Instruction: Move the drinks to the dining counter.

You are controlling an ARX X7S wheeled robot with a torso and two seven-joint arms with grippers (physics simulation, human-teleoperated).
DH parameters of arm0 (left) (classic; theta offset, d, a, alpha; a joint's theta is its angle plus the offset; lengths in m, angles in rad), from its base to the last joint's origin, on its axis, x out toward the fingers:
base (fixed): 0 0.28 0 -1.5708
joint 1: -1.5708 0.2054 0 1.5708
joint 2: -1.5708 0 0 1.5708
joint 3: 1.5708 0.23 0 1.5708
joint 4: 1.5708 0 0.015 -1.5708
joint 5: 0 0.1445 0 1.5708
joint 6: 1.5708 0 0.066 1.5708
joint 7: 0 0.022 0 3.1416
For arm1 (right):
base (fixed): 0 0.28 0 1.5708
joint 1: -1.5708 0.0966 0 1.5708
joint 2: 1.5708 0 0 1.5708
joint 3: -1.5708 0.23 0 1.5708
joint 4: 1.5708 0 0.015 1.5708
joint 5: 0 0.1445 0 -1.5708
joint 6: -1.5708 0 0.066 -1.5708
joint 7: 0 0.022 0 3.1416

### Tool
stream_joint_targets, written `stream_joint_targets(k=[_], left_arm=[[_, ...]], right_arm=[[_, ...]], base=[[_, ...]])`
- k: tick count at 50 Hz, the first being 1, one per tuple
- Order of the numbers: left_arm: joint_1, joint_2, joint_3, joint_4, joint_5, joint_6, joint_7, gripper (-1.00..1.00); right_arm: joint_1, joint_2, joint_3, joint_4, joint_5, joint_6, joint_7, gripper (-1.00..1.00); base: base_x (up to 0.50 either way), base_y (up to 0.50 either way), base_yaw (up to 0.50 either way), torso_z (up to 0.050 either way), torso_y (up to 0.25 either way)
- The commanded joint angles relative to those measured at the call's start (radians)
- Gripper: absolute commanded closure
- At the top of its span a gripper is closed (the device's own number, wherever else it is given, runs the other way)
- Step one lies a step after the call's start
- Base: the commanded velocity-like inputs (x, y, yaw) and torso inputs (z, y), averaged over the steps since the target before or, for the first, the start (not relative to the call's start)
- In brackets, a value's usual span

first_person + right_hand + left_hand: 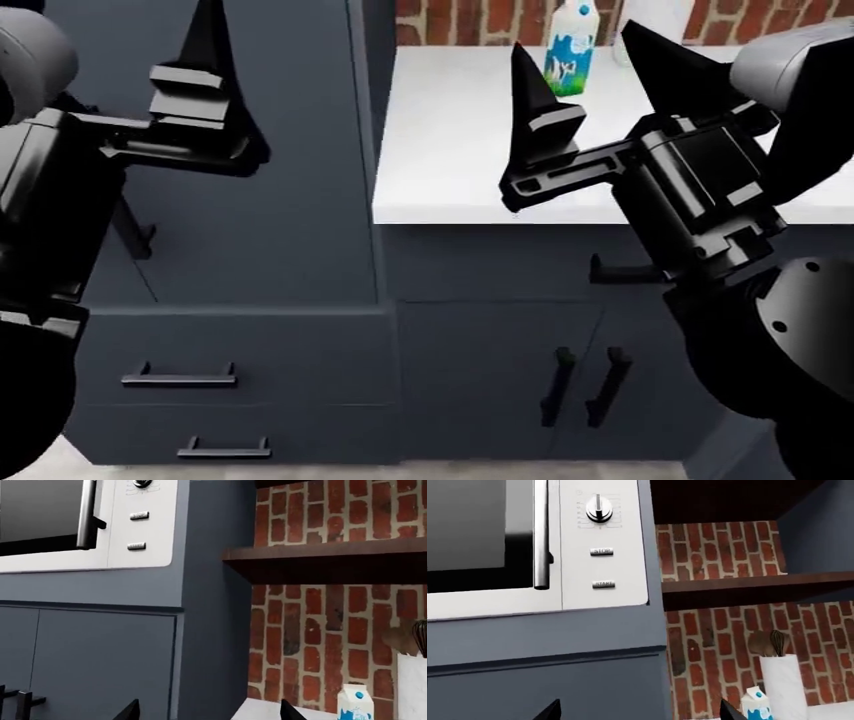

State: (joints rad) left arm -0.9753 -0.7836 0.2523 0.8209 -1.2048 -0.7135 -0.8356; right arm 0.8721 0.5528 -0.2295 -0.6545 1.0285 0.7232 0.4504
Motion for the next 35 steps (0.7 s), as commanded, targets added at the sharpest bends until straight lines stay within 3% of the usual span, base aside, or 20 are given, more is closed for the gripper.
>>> stream_joint_targets(k=[1, 26, 35], left_arm=[[-0.110, -0.013, 0.003, 0.132, -0.143, -0.051, -0.132, -1.00], [-0.106, -0.009, 0.018, 0.114, -0.111, -0.049, -0.108, -1.00], [-0.108, -0.011, 0.018, 0.106, -0.111, -0.045, -0.102, -1.00]], right_arm=[[-0.001, -0.002, -0.011, 0.011, -0.005, -0.001, -0.004, -1.00], [-0.014, 0.007, -0.006, -0.003, 0.002, -0.016, -0.006, -1.00], [0.036, 0.002, -0.046, 0.024, -0.012, 0.048, 0.043, -1.00]], base=[[0.43, -0.43, 0.00, 0.000, 0.000], [0.44, -0.43, 0.00, 0.000, 0.001], [0.04, -0.01, 0.00, 0.000, 0.001]])
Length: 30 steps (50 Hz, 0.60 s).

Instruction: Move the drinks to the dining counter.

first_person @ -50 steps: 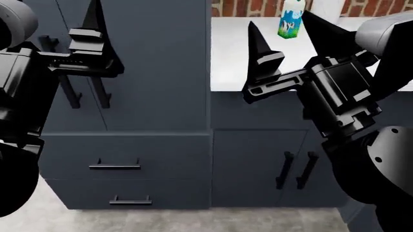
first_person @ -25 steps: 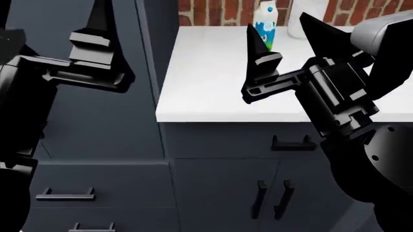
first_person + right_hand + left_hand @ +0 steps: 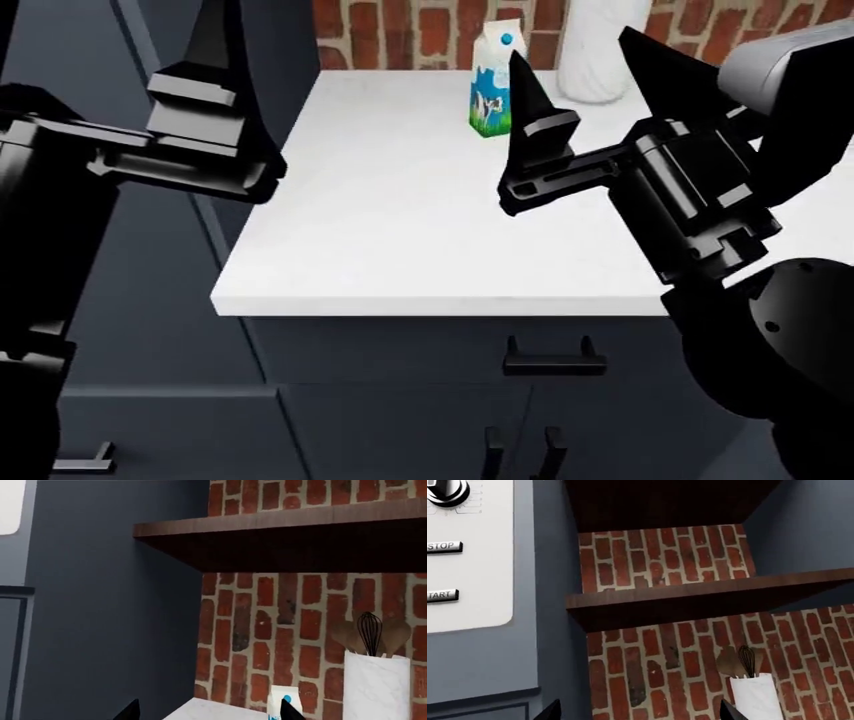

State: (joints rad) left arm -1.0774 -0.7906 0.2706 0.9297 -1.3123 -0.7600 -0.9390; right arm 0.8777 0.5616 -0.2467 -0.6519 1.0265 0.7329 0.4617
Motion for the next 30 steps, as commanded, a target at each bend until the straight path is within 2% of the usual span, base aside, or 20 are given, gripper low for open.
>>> stream_joint_targets(k=[1, 8, 11, 30], left_arm=[[-0.011, -0.005, 0.001, -0.001, -0.007, -0.001, -0.001, -1.00], [-0.008, -0.003, 0.006, -0.007, 0.002, 0.001, 0.004, -1.00], [-0.009, -0.002, 0.007, -0.008, 0.002, 0.003, 0.006, -1.00], [0.002, -0.008, 0.010, -0.004, 0.003, 0.011, 0.000, -1.00]], right_arm=[[0.037, -0.010, -0.027, 0.032, 0.002, 0.050, 0.042, -1.00], [0.056, -0.007, -0.045, 0.045, 0.016, 0.084, 0.052, -1.00], [0.052, -0.005, -0.045, 0.038, 0.022, 0.081, 0.046, -1.00], [0.036, -0.001, -0.037, 0.040, 0.026, 0.072, 0.061, -1.00]], base=[[0.00, 0.00, 0.00, 0.000, 0.000], [0.00, 0.00, 0.00, 0.000, 0.000], [0.30, 0.00, 0.00, 0.000, 0.000], [0.50, -0.04, 0.00, 0.000, 0.001]])
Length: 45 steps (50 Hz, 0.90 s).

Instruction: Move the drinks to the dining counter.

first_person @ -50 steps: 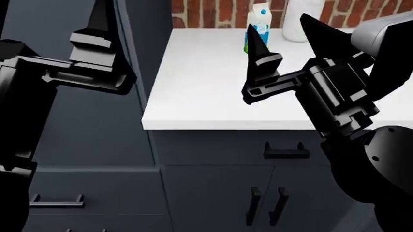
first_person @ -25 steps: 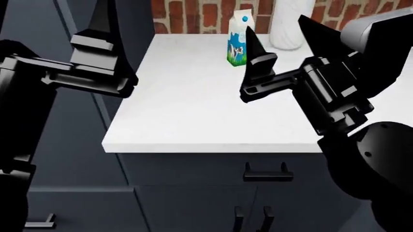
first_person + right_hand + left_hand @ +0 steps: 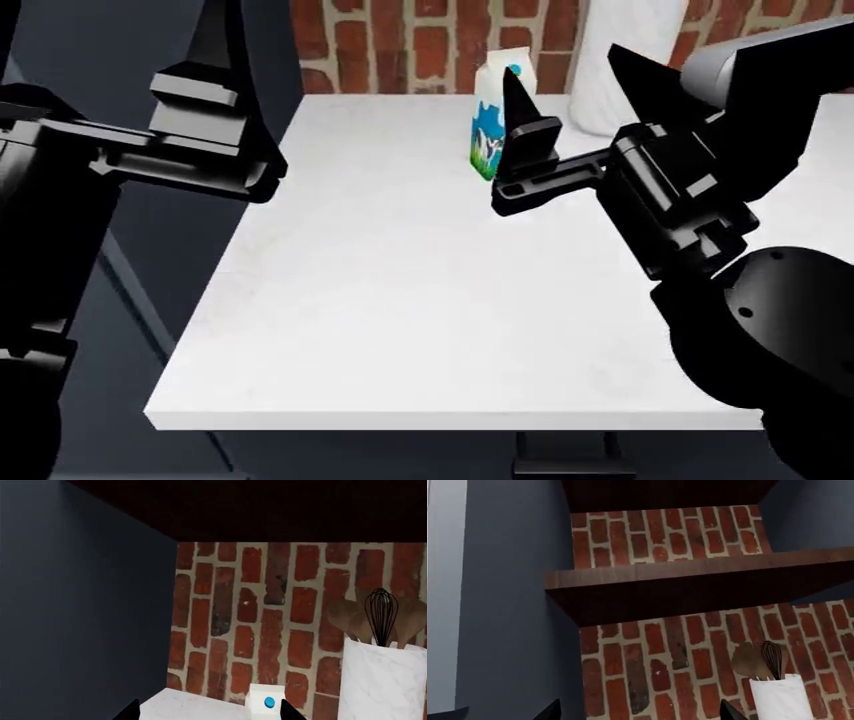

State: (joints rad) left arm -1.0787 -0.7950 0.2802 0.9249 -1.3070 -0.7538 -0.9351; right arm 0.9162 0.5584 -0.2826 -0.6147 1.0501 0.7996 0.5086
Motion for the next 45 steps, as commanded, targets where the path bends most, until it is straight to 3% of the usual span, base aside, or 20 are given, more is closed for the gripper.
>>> stream_joint_targets(k=[1, 12, 32, 45], left_arm=[[0.002, -0.004, 0.001, 0.002, -0.004, 0.005, -0.005, -1.00], [-0.009, 0.006, 0.013, -0.005, -0.001, 0.001, -0.003, -1.00], [0.011, -0.002, 0.013, -0.011, 0.014, 0.016, 0.010, -1.00], [0.019, 0.003, 0.028, -0.018, 0.036, 0.015, 0.016, -1.00]], right_arm=[[0.001, 0.003, -0.005, 0.007, -0.005, 0.013, 0.028, -1.00], [0.036, -0.005, -0.053, 0.084, 0.000, 0.098, 0.070, -1.00], [0.126, -0.087, -0.071, 0.427, -0.051, 0.087, 0.026, -1.00], [0.157, -0.124, -0.131, 0.595, -0.102, 0.018, -0.135, -1.00]], base=[[0.50, -0.04, 0.00, 0.000, 0.000], [0.04, 0.00, 0.00, 0.000, 0.001], [0.00, 0.00, 0.00, 0.000, 0.000], [0.00, 0.00, 0.00, 0.000, 0.000]])
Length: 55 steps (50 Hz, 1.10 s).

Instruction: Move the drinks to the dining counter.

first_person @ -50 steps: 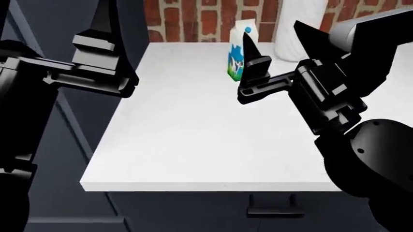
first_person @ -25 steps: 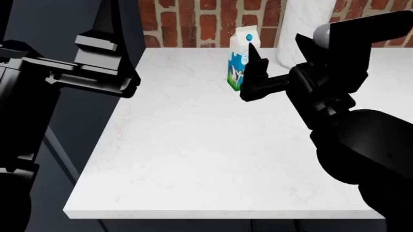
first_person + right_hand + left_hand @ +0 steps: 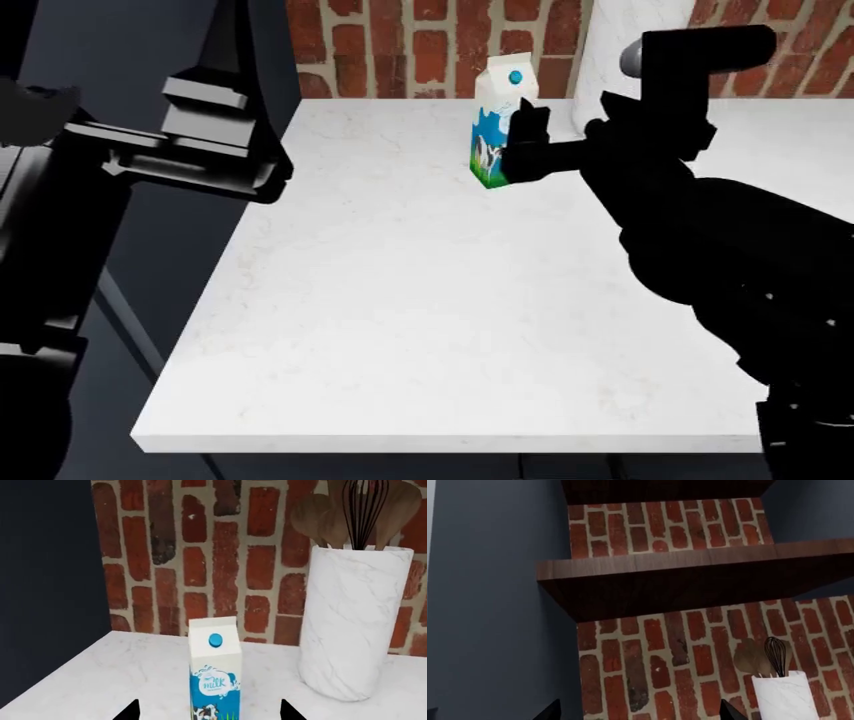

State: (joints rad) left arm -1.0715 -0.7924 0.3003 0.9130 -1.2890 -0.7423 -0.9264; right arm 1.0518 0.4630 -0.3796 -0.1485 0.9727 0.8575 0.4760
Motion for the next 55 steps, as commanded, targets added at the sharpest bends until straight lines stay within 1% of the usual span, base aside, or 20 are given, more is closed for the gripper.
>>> stream_joint_targets(k=[1, 5, 13, 21, 35, 55], left_arm=[[0.013, 0.001, 0.008, -0.007, 0.019, 0.005, 0.009, -1.00], [0.016, 0.004, 0.012, -0.009, 0.028, 0.006, 0.013, -1.00], [0.026, 0.002, 0.012, -0.010, 0.035, 0.014, 0.018, -1.00], [0.034, -0.009, 0.007, -0.010, 0.033, 0.021, 0.019, -1.00], [0.055, -0.032, -0.009, -0.005, 0.033, 0.038, 0.023, -1.00], [0.070, -0.023, 0.013, -0.017, 0.065, 0.040, 0.034, -1.00]], right_arm=[[0.021, -0.030, -0.033, 0.133, -0.024, -0.040, -0.103, -1.00], [0.025, -0.031, -0.037, 0.147, -0.024, -0.042, -0.117, -1.00], [0.066, -0.051, -0.068, 0.251, -0.067, -0.070, -0.171, -1.00], [0.104, -0.070, -0.087, 0.333, -0.098, -0.083, -0.191, -1.00], [0.187, -0.131, -0.147, 0.519, -0.166, -0.134, -0.285, -1.00], [0.271, -0.187, -0.210, 0.761, -0.256, -0.214, -0.377, -1.00]], base=[[0.00, 0.00, 0.00, 0.000, 0.000], [0.00, 0.00, 0.00, 0.000, 0.000], [0.00, 0.00, 0.00, 0.000, 0.000], [0.00, 0.00, 0.00, 0.000, 0.000], [0.00, 0.00, 0.00, 0.000, 0.000], [0.00, 0.00, 0.00, 0.000, 0.000]])
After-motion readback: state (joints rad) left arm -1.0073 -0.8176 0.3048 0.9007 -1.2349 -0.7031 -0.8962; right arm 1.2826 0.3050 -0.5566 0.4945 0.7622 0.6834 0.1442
